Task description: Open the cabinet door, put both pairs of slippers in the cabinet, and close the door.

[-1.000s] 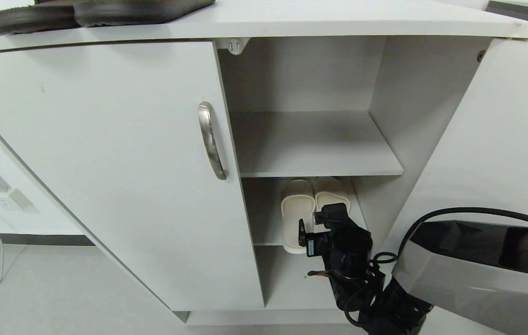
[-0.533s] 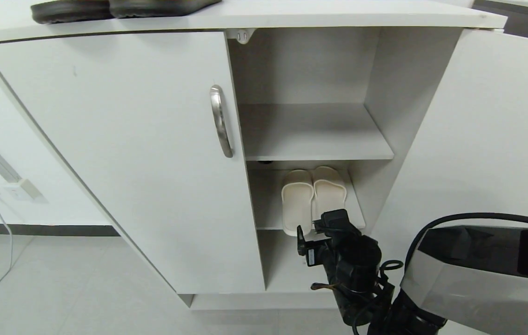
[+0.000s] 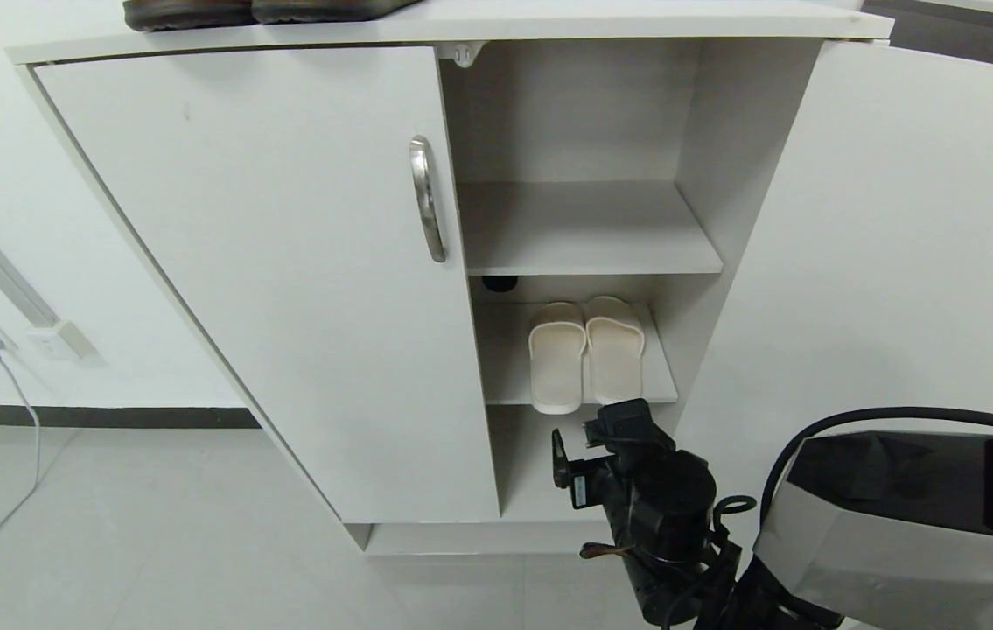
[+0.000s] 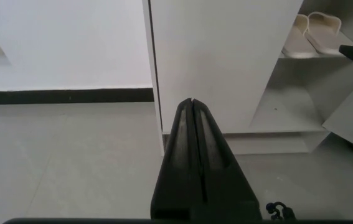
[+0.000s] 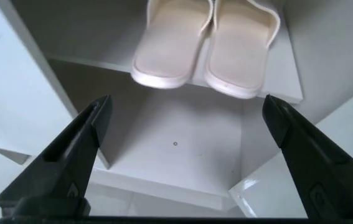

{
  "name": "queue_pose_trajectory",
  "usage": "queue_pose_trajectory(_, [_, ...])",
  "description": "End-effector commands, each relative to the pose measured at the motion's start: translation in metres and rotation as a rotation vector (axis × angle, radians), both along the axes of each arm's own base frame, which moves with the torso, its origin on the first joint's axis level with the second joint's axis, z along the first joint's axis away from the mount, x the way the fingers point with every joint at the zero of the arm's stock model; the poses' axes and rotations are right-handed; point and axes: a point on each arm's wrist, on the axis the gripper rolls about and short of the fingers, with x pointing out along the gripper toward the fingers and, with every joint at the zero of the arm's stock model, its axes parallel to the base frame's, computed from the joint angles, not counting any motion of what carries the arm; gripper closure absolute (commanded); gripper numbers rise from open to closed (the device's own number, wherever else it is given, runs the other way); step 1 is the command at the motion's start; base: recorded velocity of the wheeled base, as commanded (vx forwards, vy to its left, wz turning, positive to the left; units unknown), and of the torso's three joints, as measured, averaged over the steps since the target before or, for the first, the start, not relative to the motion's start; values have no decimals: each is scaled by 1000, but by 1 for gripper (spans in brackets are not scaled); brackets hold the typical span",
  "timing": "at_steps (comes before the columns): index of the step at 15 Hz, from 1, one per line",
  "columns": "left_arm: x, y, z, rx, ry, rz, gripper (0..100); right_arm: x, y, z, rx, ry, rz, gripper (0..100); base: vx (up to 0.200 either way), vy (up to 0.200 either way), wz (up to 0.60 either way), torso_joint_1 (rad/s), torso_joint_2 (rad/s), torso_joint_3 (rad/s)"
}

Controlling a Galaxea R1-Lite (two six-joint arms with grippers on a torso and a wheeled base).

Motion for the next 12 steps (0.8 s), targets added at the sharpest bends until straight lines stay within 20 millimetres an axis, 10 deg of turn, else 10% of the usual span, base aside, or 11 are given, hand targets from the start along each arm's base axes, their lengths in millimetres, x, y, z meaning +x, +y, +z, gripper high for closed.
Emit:
queue_pose_trajectory(1, [0,0,0,1,0,0,100,0,0,-1,-2,2,-1,0,0,0,0,0,0,0])
queue_pose_trajectory(12, [0,0,0,1,2,-12,100,-3,-4,-5,-21,22,-1,0,0,0,0,1,1,142])
